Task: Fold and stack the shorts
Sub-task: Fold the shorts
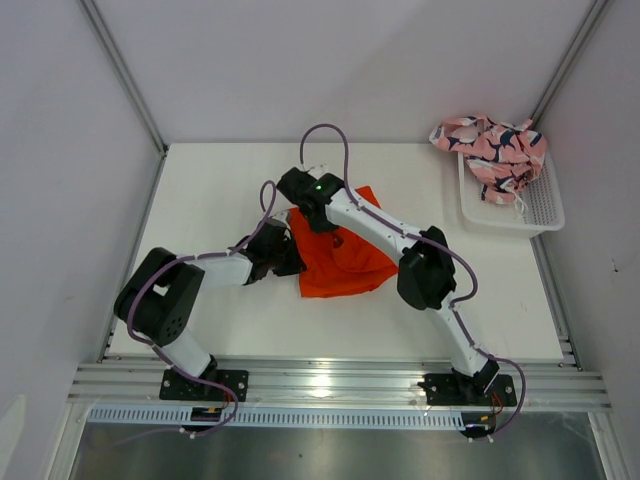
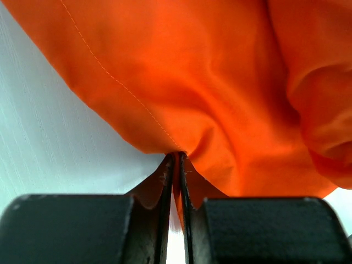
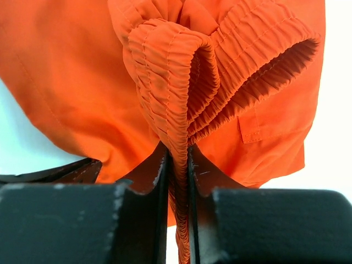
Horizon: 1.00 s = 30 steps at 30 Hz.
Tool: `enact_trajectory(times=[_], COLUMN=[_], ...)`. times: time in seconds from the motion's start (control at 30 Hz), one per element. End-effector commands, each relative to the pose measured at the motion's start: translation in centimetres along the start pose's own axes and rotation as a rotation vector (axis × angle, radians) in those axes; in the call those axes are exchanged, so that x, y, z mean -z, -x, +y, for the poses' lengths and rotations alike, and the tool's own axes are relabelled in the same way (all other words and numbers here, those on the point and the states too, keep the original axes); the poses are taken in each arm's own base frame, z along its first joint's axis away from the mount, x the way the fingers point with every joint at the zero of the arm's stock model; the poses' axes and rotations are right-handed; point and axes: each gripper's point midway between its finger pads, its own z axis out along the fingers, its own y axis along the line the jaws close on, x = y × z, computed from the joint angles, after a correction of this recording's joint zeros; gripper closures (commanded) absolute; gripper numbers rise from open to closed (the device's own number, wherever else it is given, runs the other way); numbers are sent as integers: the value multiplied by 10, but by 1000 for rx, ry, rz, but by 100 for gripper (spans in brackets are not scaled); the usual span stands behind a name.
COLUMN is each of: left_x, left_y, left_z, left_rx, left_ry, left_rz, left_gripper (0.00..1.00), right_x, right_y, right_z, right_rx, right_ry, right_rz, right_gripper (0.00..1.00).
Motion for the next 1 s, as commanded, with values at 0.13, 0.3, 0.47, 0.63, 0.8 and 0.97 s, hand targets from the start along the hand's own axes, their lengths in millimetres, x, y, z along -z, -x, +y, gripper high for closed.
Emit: enact_trajectory(times=[0.13,0.3,0.47,0.63,0.8,0.97], left_x=[7,12,26,46,82,102], left_y=[-6,-7,-8,3,34,73], left_z=[1,3,5,2,-9,-12], left_rx=[-10,2,26,36,39,48], left_ry=[7,11,6,-9,-26,-35], left_rz=[1,-14,-52,-94,-180,-245], left_gripper=[88,86,84,83,75,68], right_x=[4,33,59,76,43,18], right_y=[7,30,33,47,37,41], right_z=[21,31,28,0,-17,-10], right_rx=[2,-83,-134,-242,-303,-362], right_ry=[73,296,488,594,652,750], right_rz=[-16,-33,-83,-165,-128,-139], right_gripper=[67,50,37,37,39,47])
